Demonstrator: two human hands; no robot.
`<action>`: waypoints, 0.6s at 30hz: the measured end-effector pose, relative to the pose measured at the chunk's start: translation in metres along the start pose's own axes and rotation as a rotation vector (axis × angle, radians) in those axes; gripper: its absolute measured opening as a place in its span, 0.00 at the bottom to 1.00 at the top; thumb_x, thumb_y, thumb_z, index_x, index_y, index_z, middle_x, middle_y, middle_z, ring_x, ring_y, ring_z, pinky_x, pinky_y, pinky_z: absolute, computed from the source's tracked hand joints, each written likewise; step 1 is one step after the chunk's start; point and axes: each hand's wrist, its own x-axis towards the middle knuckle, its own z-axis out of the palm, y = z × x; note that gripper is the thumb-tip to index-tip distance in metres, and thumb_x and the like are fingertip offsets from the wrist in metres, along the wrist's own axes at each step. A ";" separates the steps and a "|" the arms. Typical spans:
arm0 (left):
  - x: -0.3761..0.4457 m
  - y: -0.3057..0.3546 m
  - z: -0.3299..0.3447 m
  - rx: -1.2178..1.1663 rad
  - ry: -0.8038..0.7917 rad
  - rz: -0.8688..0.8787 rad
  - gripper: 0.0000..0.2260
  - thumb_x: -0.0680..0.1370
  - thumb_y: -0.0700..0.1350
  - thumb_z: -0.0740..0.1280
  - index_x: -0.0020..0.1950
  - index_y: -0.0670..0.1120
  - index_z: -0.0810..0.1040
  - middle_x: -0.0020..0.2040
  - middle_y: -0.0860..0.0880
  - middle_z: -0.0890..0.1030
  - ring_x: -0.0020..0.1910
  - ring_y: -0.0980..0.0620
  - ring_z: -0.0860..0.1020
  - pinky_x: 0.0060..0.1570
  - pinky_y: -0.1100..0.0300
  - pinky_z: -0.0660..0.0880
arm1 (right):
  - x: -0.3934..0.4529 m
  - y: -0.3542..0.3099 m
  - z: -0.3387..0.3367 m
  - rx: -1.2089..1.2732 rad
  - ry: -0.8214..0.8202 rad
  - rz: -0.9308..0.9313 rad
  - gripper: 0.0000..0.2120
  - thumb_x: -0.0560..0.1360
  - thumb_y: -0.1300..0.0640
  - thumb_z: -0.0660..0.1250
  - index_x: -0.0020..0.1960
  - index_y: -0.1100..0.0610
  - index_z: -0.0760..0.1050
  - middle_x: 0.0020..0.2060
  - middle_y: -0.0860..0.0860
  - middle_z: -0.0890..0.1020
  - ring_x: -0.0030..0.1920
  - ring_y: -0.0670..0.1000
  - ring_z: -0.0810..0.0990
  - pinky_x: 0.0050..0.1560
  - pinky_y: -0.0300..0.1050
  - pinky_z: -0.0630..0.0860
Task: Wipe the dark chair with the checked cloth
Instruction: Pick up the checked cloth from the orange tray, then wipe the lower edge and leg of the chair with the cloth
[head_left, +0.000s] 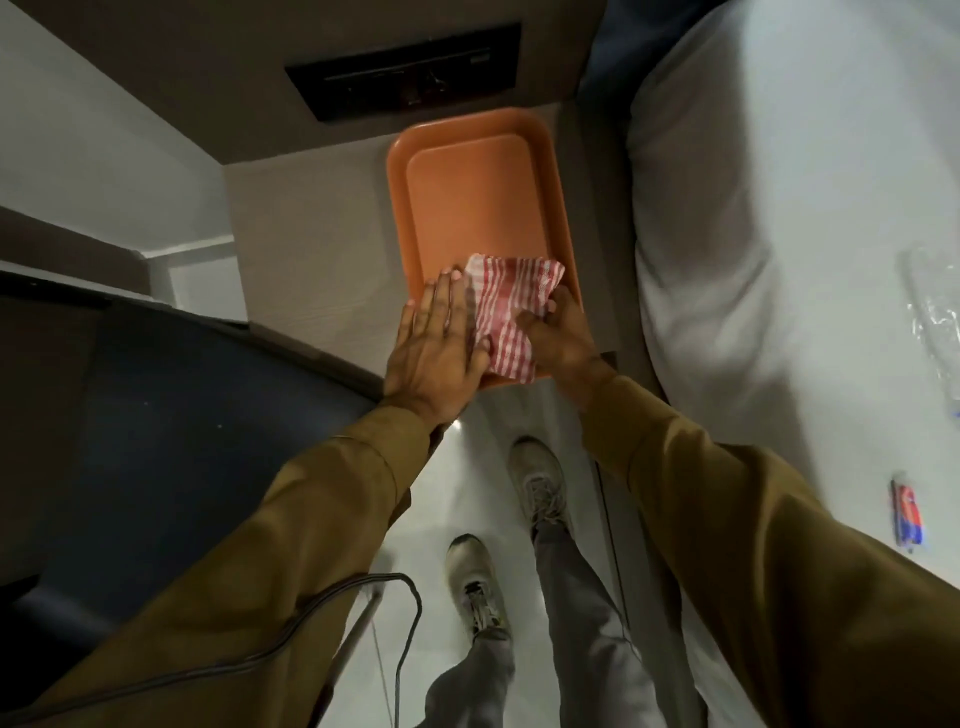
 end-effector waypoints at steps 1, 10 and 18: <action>-0.007 0.000 -0.004 0.005 0.012 0.011 0.37 0.90 0.58 0.52 0.89 0.44 0.36 0.91 0.44 0.39 0.91 0.46 0.42 0.91 0.48 0.40 | -0.010 0.000 -0.001 0.015 -0.007 -0.011 0.26 0.84 0.62 0.65 0.81 0.55 0.63 0.72 0.55 0.76 0.72 0.59 0.77 0.72 0.62 0.76; -0.097 -0.004 -0.023 0.024 0.105 0.122 0.34 0.90 0.58 0.50 0.90 0.45 0.39 0.91 0.46 0.42 0.91 0.48 0.44 0.91 0.47 0.41 | -0.127 0.012 -0.010 0.142 0.087 -0.059 0.20 0.85 0.62 0.64 0.76 0.61 0.71 0.68 0.59 0.81 0.66 0.60 0.82 0.71 0.64 0.76; -0.178 -0.017 -0.008 0.086 0.101 0.188 0.35 0.90 0.61 0.49 0.90 0.45 0.40 0.91 0.46 0.43 0.91 0.47 0.45 0.90 0.48 0.40 | -0.235 0.064 -0.011 0.224 0.151 -0.049 0.22 0.84 0.55 0.66 0.76 0.61 0.71 0.68 0.58 0.81 0.65 0.60 0.83 0.70 0.66 0.77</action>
